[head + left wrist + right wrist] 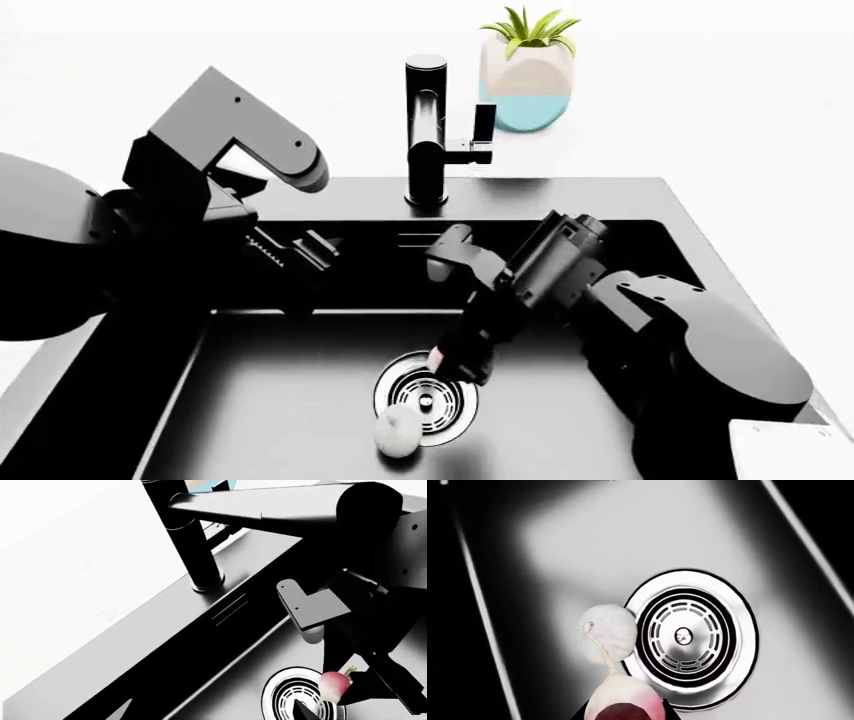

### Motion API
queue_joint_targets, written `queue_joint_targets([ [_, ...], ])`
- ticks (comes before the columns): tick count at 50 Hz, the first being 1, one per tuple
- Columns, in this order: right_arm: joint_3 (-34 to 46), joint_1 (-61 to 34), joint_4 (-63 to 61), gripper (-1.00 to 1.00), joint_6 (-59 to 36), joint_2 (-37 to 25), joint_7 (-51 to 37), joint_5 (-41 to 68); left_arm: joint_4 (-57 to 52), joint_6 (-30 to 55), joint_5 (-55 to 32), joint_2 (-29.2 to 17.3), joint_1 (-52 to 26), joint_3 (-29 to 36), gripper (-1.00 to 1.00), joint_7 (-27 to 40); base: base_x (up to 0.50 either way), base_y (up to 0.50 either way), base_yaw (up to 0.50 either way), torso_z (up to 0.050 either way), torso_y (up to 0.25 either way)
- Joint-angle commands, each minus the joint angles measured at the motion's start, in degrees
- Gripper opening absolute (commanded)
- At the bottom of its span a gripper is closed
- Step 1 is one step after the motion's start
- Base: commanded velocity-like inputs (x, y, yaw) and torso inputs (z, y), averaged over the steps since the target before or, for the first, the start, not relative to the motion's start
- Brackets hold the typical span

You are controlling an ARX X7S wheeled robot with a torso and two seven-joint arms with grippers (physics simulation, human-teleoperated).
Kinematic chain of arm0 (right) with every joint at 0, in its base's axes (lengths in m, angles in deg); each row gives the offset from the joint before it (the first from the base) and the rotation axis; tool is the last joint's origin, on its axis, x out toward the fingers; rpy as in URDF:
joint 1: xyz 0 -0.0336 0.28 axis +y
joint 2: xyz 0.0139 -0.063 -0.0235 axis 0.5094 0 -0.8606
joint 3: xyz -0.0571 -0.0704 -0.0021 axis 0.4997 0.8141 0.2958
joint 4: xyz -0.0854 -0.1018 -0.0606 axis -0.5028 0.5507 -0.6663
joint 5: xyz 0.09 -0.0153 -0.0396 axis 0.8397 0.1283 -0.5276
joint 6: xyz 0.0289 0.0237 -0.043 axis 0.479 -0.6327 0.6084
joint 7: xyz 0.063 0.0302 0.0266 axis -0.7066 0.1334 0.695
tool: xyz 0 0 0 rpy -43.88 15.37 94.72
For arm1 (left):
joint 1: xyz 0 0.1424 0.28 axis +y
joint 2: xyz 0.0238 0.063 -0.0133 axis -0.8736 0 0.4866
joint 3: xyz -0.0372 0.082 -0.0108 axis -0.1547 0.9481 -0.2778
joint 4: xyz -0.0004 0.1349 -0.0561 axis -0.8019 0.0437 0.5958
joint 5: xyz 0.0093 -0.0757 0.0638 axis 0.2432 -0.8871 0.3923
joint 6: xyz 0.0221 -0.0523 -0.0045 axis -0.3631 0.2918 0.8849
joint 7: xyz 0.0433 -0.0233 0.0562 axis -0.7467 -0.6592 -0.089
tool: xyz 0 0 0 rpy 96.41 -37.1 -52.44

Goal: Pick up the fruits and vegetables and place them in the sink. Turn on the sink faucet to wash them. Then turn the sink off and put them in the tray.

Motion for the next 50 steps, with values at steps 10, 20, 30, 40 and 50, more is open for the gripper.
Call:
queue_joint_targets([
  [10,-0.5,-0.1,0.8,-1.0,-4.5,0.2,-9.6,5.1,-0.2,-0.6,0.3,-0.5,0.5,0.4,1.0,-0.3,0.02,0.0,0.0,0.0,0.0],
  [20,0.1,0.7,-0.1,-1.0,-3.7,0.2,-7.2,3.9,-0.2,-0.8,0.8,-0.5,0.7,0.7,1.0,-0.7,0.02,0.0,0.0,0.0,0.0],
  [30,0.0,0.6,0.0,1.0,-2.2,0.2,-6.0,3.8,-0.5,-1.0,0.1,-0.9,0.7,0.7,1.0,-0.2,0.0,0.0,0.0,0.0,0.0],
  [40,-0.1,-0.9,1.2,1.0,-0.4,0.2,-4.9,2.6,-0.8,-1.2,-0.6,-1.4,0.7,0.7,1.0,0.2,0.0,0.0,0.0,0.0,0.0],
  [50,0.0,-2.8,3.5,1.0,5.2,-1.2,-4.2,-1.1,-0.9,-1.1,-0.7,-0.8,0.8,1.3,1.0,0.7,0.0,0.0,0.0,0.0,0.0],
])
